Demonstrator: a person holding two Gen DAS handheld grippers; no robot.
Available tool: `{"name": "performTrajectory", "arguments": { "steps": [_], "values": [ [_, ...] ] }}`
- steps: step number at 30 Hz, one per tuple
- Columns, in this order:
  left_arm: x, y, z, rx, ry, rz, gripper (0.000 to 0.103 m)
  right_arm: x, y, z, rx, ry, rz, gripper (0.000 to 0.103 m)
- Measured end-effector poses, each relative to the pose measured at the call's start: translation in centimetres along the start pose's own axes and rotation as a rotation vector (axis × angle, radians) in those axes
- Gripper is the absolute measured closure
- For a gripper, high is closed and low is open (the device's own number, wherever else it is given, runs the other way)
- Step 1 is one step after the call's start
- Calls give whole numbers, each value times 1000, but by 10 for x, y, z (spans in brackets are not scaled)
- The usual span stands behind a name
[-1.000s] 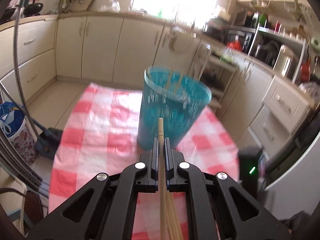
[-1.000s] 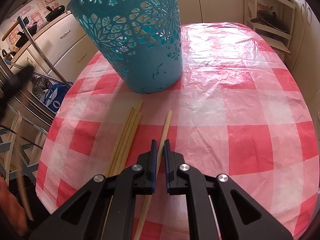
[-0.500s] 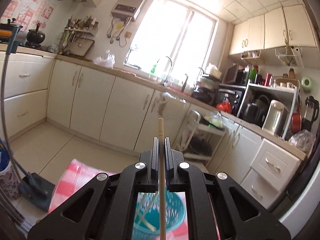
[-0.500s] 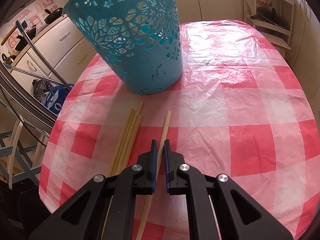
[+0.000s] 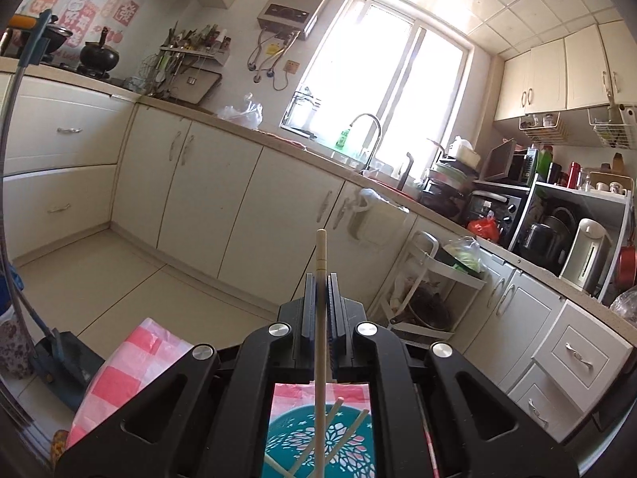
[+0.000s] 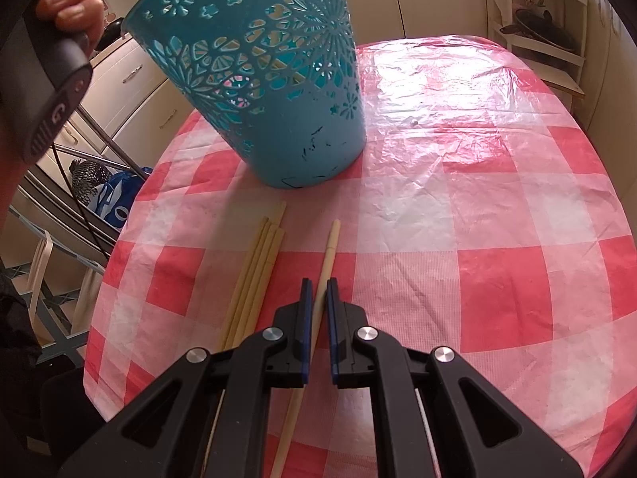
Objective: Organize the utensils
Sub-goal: 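Grasp a chopstick with the left gripper and drop it into the basket, then lift the chopstick with the right gripper and drop it into the teal basket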
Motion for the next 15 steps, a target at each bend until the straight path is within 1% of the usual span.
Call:
{"name": "performTrajectory", "arguments": {
  "steps": [5,12,13,15],
  "values": [
    [-1,14,1,39,-5,25,98,0,0,0,-1,0,0,95],
    [-6,48,6,132,2,141,97,0,1,0,-7,1,4,95],
    [-9,51,9,139,1,151,95,0,1,1,-9,1,5,95],
    [-21,55,19,152,-16,157,84,0,2,1,-10,0,6,95]
  ]
}}
Point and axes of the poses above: each gripper's, at about its wrist camera, not at the fingertips, and x roughly the way its jaws point, z to its left, y to its underside, the point moved 9 cm from there along x, roughly the way its jaws point, and after that the axes turned 10 degrees about -y, right-handed, at the moved point
